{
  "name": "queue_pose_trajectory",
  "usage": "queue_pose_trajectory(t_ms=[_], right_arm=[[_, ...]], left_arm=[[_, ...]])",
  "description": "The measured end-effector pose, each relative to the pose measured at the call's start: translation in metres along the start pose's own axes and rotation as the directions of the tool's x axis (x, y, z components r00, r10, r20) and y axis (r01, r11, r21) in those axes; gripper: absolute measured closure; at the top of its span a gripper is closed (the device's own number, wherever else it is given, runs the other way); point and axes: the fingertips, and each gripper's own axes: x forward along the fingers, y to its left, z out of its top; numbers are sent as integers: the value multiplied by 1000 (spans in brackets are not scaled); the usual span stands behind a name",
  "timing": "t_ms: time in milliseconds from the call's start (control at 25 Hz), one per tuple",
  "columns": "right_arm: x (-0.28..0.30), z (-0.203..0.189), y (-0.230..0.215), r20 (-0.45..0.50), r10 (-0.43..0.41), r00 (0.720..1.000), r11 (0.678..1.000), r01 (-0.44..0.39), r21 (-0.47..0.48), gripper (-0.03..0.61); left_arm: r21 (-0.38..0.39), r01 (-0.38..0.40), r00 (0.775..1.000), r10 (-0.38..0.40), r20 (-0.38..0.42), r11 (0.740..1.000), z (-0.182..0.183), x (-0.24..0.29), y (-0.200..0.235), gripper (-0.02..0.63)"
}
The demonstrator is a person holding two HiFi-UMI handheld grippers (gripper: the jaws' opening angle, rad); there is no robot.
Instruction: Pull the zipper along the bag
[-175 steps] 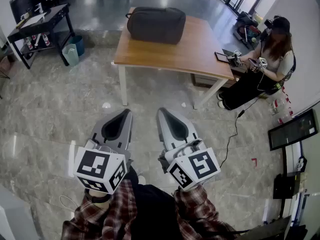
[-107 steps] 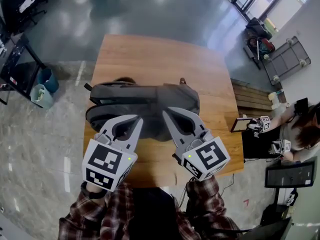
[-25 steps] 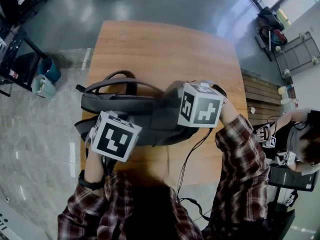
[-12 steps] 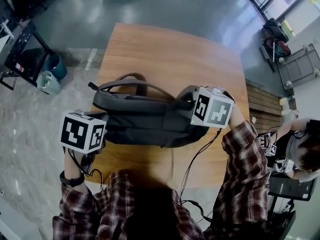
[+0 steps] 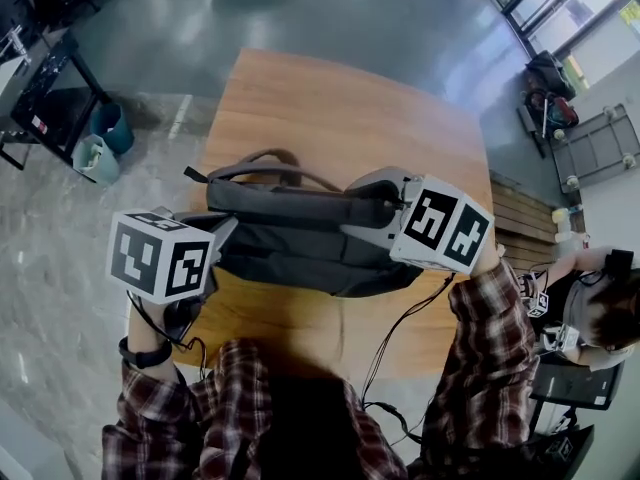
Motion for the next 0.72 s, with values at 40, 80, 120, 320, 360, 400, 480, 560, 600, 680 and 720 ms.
queue_pose_trajectory(t_ms=[40,80,120,320,360,400,480,560,600,680,720], right_arm=[[4,20,9,31,13,999,1000,-12,-28,420],[12,37,18,41,25,999,998,-23,-64,409],[23,51,26,37,30,999,994,-26,-103,402],[64,93,20,-24,-100,995,970,92,-224,402],[68,92,16,-57,-135,989,962,117,-248,402],[72,90,13,-82,-162,983,954,135,-266,402],[77,87,13,-103,-194,976,946,159,-282,405],[81,85,15,-98,-218,971,944,185,-273,451],[83,84,16,-88,-236,968,940,204,-273,495],[84,85,17,-61,-271,961,927,243,-286,533],[83,86,16,-50,-281,958,922,255,-290,537]], left_arm=[[-1,16,1000,-16,13,1000,2,-1,-2,597],[1,31,999,-31,26,1000,5,-2,-5,597],[5,47,998,-47,38,999,8,-4,-7,597],[31,145,984,-147,97,989,28,-10,-29,598],[41,145,984,-149,99,989,30,-10,-33,597],[50,137,985,-141,96,989,31,-10,-34,597],[50,132,986,-136,93,990,29,-8,-35,597],[42,138,986,-141,93,990,27,-7,-35,598],[44,136,986,-139,89,990,26,-7,-34,597],[61,133,988,-137,76,989,25,-8,-31,597],[68,134,988,-139,72,989,25,-10,-30,597]])
